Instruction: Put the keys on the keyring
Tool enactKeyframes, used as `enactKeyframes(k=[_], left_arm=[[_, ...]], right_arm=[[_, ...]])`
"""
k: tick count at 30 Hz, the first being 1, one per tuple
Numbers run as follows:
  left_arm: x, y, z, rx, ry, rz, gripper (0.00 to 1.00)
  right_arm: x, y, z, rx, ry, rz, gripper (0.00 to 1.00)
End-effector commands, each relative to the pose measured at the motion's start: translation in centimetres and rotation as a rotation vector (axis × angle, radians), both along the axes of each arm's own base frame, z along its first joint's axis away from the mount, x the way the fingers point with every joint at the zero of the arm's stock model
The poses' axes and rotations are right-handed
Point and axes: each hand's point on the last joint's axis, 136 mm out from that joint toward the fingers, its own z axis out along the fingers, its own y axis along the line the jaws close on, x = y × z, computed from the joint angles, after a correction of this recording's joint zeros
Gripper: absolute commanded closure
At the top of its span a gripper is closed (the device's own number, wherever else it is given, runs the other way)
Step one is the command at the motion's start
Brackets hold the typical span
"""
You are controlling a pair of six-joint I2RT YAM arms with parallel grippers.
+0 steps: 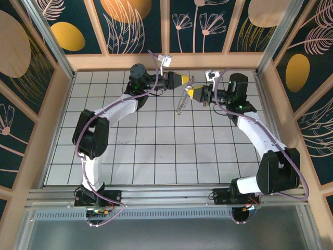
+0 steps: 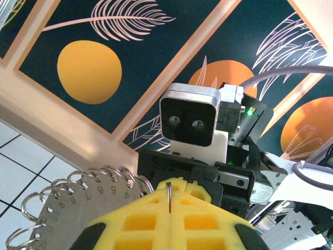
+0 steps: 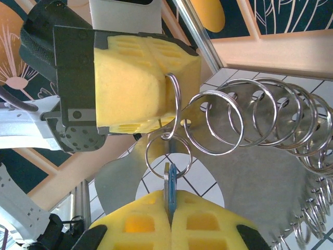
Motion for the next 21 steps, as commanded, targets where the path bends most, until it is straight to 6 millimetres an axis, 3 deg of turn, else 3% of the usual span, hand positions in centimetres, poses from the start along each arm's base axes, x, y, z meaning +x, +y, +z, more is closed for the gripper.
enactKeyframes(k=[1,21], left_arm=[[-0.7,1.0,3.4,-0.053,-0.103,0.037,1.00],[0.0,0.9,1.7,0.008,-0.104,0.075,1.00]], right_arm=[[-0.2,-0.5,1.5,-0.019,-0.038,-0.015,1.00],[0.7,-1.1,3.9,-0.020,-0.073,-0.038,1.00]])
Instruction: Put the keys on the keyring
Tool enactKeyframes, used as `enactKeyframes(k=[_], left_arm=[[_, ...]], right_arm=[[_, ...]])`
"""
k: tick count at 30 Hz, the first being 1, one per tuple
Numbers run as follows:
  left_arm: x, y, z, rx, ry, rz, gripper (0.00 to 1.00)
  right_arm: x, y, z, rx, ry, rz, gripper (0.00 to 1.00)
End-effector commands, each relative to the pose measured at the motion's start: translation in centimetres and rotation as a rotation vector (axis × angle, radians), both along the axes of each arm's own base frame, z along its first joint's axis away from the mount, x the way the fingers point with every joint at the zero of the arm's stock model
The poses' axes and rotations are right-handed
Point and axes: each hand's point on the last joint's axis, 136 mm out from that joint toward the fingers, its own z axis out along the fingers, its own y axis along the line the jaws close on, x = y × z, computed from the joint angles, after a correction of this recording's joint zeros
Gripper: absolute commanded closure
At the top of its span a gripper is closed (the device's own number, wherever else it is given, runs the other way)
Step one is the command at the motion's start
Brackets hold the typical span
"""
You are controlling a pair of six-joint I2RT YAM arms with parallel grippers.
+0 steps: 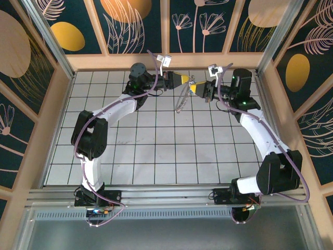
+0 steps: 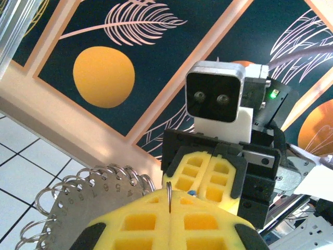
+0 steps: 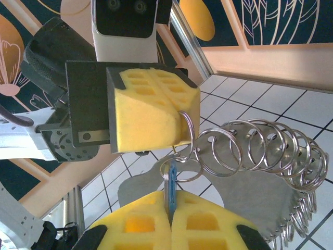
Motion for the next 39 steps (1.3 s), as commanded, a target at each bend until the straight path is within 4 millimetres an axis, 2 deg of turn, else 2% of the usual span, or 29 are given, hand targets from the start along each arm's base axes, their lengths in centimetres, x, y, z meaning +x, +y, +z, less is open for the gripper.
enactKeyframes(k=[1,15,23,39], left_arm=[[-0.5,0.8,2.1,-0.014,-0.073,0.027,1.00],[-0.6,0.9,1.7,0.010,-0.085,0.035,1.00],[-0.8,0.9,1.6,0.012,-0.087,0.030,1.00],[-0.5,0.9,2.5,-0.003,-0.099,0.044,1.00]], right_arm=[[0.1,-0.2,2.0,-0.008,-0.059,-0.001,1.00],[1.8,-1.5,2.1,-0.065,-0.065,-0.066,1.00],[1.7,-1.4,3.0,-0.034,-0.075,-0.044,1.00],[-0.5,-1.1,-1.1,-0.029,0.025,0.007,1.00]])
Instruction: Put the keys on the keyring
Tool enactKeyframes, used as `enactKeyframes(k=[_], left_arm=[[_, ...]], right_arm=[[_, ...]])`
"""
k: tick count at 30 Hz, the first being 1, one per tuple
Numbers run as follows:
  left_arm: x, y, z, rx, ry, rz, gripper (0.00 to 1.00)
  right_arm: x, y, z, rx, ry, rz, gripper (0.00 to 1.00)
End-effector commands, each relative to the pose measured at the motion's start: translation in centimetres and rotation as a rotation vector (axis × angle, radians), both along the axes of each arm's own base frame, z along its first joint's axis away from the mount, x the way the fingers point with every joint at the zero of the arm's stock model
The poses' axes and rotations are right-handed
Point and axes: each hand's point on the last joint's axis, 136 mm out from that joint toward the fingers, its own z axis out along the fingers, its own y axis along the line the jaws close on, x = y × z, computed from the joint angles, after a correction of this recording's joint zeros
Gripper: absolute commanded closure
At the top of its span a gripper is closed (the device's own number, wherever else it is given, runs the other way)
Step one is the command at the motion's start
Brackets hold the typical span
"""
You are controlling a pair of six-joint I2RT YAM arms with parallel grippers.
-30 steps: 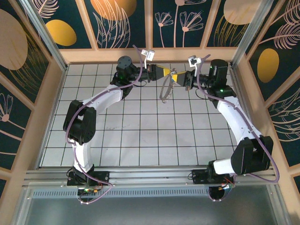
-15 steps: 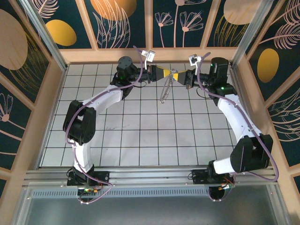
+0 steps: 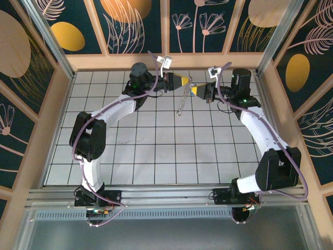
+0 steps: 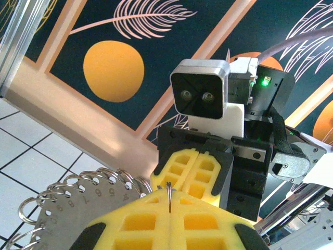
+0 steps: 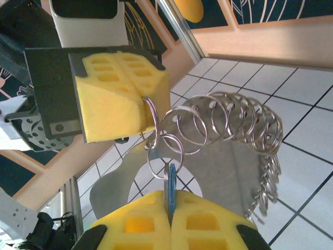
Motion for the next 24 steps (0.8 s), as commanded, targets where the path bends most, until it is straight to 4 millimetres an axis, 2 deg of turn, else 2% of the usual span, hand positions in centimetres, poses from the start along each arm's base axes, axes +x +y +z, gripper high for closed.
enactKeyframes(k=[1,9,18,24], left_arm=[[-0.4,0.8,3.1,-0.043,-0.081,0.018,1.00],[-0.3,0.8,3.1,-0.044,-0.078,0.016,1.00],[-0.5,0.6,2.9,-0.040,-0.075,0.003,1.00],[-0.6,0.4,3.0,-0.040,-0.077,-0.006,1.00]], right_arm=[[-1.1,-0.4,1.2,0.019,-0.036,0.011,1.00],[-0.8,-0.3,1.9,0.009,-0.047,0.015,1.00],[0.6,-0.2,4.1,-0.009,-0.083,0.006,1.00],[1.5,0.2,4.6,-0.010,-0.083,0.021,1.00]])
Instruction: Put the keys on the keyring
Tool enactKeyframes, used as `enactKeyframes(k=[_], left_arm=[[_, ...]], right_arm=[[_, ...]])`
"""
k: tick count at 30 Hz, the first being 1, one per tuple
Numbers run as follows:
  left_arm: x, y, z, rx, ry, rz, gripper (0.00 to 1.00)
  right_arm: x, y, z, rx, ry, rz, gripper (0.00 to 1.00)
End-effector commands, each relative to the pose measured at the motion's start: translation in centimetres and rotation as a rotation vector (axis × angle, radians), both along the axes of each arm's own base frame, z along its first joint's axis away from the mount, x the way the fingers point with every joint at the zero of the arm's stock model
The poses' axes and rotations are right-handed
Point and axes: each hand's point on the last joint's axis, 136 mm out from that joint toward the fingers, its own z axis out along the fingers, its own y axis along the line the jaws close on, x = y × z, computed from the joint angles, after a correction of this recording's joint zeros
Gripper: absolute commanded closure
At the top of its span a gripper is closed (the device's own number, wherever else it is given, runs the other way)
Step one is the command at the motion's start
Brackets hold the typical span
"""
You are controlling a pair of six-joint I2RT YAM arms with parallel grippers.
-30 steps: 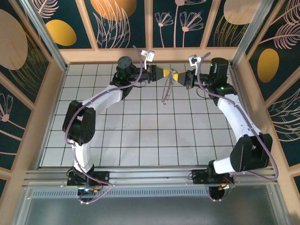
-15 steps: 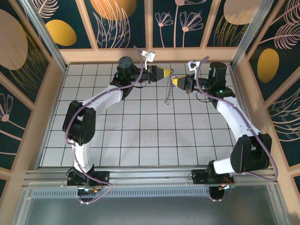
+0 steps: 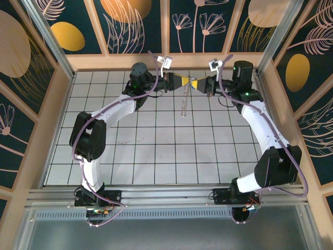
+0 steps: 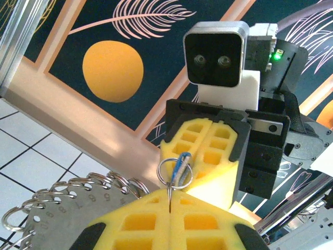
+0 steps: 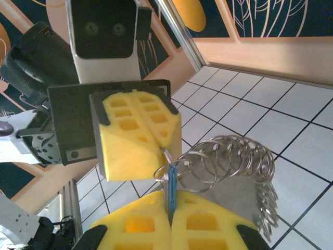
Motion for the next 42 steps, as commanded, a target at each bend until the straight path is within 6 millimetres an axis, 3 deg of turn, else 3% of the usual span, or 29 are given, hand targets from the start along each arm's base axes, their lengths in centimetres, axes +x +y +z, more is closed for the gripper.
enactKeyframes(k=[1,9,14,19,31,42], left_arm=[[-0.6,0.4,2.9,-0.038,-0.076,-0.008,1.00],[-0.6,0.2,2.6,-0.033,-0.071,-0.015,1.00],[-0.3,0.2,2.3,-0.019,-0.066,0.011,1.00],[0.3,0.2,1.4,0.020,-0.058,0.041,1.00],[0.9,0.2,0.1,0.044,-0.038,0.071,1.00],[1.8,1.3,0.9,0.031,-0.037,0.154,0.67]], right_arm=[[0.4,0.1,1.7,0.003,-0.052,0.022,1.00],[0.9,1.4,1.8,-0.002,-0.044,0.066,1.00],[1.5,0.4,1.3,-0.037,-0.034,0.008,1.00],[2.0,-1.0,2.1,-0.033,-0.036,-0.045,1.00],[2.1,-0.3,3.8,0.002,-0.039,0.012,1.00],[2.9,0.2,3.0,-0.005,-0.010,0.037,1.00]])
